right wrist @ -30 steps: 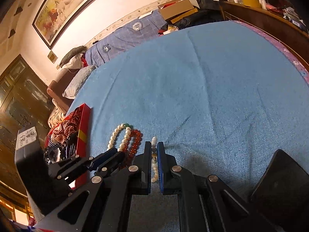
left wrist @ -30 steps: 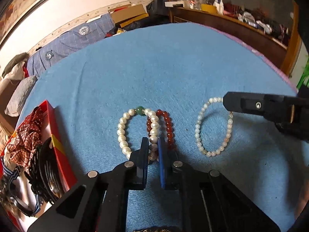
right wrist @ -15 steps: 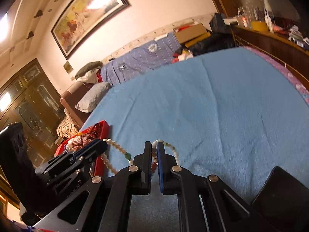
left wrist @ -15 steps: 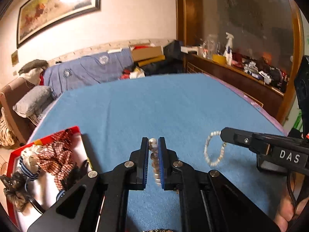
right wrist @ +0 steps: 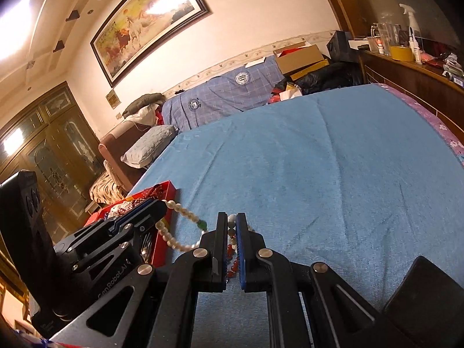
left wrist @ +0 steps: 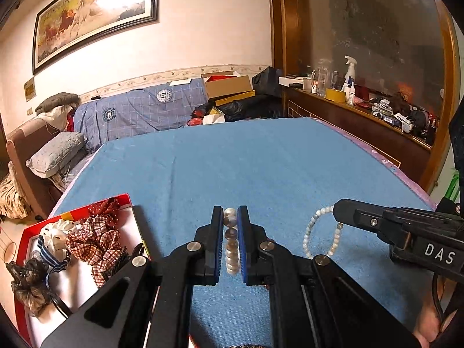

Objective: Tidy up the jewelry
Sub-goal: 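Carry both held bracelets over the red box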

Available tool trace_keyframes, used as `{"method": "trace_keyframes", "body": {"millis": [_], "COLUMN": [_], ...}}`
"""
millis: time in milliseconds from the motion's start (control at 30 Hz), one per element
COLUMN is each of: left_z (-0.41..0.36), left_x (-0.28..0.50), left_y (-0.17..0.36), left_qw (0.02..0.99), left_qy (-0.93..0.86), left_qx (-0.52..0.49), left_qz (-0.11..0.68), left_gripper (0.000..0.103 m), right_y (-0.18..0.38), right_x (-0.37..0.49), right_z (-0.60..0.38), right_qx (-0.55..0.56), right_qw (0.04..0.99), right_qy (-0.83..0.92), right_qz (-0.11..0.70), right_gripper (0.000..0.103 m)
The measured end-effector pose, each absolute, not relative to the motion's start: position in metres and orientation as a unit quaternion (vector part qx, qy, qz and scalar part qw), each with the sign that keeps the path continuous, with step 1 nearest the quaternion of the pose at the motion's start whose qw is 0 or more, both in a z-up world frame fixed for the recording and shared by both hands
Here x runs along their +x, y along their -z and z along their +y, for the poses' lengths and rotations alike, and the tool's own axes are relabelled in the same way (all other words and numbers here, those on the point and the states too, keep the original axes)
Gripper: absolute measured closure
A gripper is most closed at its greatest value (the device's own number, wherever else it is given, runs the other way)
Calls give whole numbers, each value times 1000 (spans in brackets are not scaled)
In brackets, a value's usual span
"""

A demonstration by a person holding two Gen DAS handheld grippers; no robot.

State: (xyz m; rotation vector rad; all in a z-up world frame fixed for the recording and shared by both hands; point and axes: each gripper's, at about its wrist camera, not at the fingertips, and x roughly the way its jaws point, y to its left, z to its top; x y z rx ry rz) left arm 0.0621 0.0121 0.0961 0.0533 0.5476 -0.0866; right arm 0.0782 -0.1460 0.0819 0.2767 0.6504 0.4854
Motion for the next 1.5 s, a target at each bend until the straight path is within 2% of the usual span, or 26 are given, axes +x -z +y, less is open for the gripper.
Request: {"method": "trace_keyframes", "body": {"millis": [1500], "left_z": [79], "left_x": [37], "left_y": [-116], "left_qw": [964], "left_qy": [6], "left_qx": [-56], "left_qz": [259], "left_gripper": [94], "right_y": [-84], "right_x": [57], "right_z": [-98], "right_qx": [97], "right_qw": [893], "right_qy": [-332], "right_qz": [289], "right_gripper": [97]}}
